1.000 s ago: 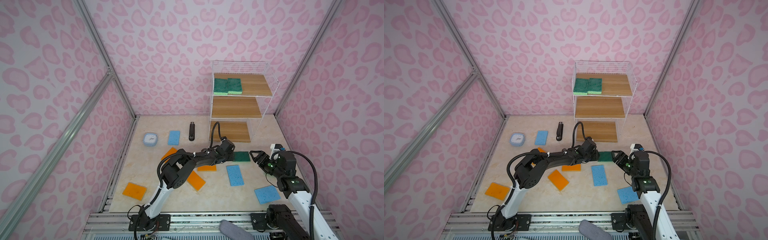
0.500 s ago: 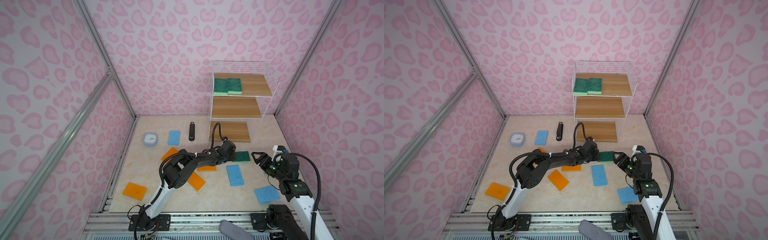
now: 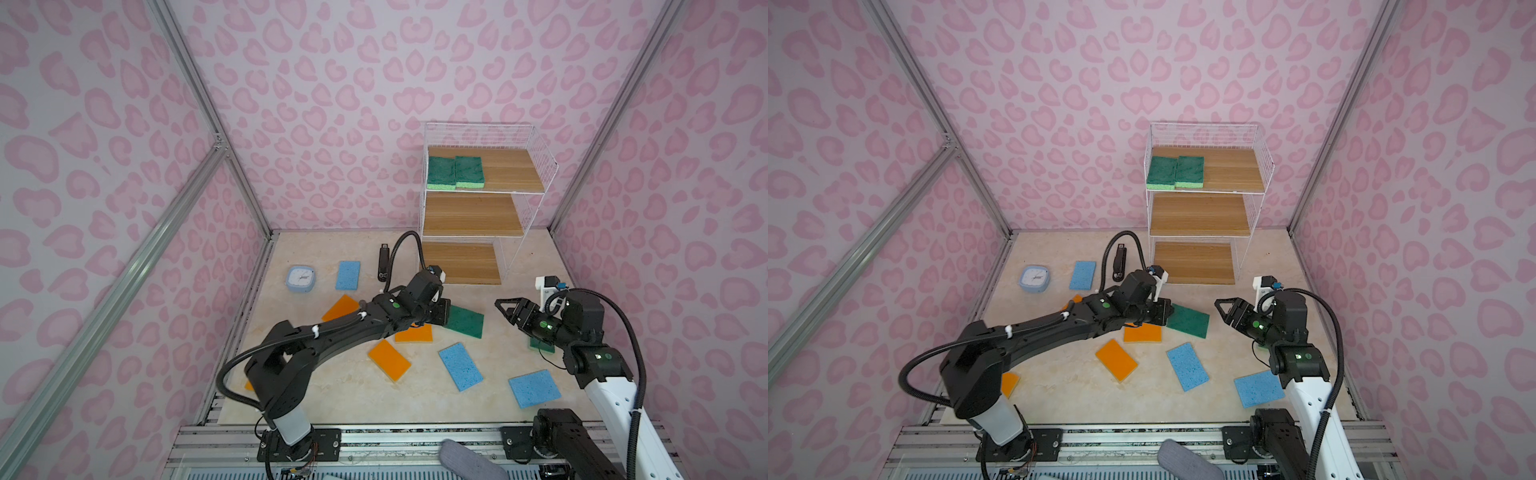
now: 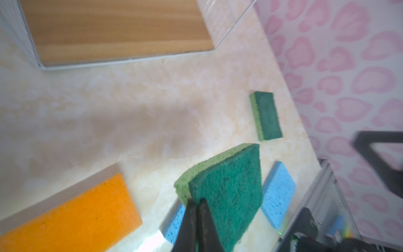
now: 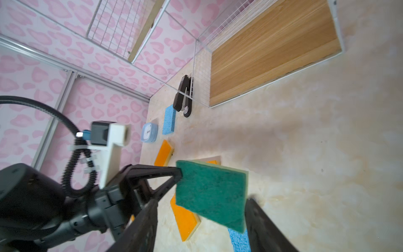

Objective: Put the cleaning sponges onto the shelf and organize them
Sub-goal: 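Lift the green sponge with the left gripper toward the right gripper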

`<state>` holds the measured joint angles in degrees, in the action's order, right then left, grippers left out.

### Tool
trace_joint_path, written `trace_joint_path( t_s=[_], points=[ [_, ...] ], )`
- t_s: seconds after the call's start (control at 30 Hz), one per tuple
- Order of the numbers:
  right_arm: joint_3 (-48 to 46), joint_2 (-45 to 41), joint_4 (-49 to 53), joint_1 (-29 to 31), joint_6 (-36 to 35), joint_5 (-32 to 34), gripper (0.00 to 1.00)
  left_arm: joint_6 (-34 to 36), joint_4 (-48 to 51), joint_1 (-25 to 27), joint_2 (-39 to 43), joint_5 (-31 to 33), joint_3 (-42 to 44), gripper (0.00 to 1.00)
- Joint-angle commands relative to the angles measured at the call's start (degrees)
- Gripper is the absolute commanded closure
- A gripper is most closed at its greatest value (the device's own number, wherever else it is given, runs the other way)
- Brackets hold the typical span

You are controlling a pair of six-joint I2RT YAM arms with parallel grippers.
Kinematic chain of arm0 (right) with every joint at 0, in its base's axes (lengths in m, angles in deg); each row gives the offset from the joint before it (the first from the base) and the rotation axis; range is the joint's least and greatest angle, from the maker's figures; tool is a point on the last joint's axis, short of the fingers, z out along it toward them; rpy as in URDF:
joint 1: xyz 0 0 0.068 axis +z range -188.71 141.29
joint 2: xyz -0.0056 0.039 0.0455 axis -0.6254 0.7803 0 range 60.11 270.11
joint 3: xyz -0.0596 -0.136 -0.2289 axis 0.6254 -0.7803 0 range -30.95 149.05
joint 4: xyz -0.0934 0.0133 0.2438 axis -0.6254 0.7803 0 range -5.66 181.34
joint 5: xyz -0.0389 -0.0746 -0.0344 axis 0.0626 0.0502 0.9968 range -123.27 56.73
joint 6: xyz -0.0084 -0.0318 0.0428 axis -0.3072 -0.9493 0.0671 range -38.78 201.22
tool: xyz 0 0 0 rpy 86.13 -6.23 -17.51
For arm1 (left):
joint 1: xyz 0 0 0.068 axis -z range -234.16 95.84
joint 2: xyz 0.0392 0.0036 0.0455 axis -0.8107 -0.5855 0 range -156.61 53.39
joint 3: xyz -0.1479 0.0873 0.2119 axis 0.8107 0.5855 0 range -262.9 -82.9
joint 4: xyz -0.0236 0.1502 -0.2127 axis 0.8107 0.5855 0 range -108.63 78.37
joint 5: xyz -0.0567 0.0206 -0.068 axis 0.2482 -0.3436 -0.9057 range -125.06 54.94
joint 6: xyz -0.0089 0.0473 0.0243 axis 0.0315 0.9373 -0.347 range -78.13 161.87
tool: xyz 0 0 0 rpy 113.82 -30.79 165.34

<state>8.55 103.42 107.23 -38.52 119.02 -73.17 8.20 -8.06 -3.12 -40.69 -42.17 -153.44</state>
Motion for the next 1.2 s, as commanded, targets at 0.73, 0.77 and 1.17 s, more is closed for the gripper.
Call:
trace_joint_path(
  t_s=[0.73, 0.77, 1.17],
  points=[
    [12.5, 10.3, -6.7, 10.8, -3.2, -17.2, 0.35, 12.6, 16.6, -14.6, 11.7, -35.0, -4.2, 0.96],
    [13.0, 10.5, -6.1, 10.8, -3.8, -17.4, 0.35, 12.9, 16.7, -14.7, 11.2, -35.4, -5.0, 0.96],
    [12.6, 11.6, -4.6, 13.3, -5.1, -17.6, 0.32, 14.4, 16.4, -17.2, 10.8, -37.4, -7.7, 0.96]
  ],
)
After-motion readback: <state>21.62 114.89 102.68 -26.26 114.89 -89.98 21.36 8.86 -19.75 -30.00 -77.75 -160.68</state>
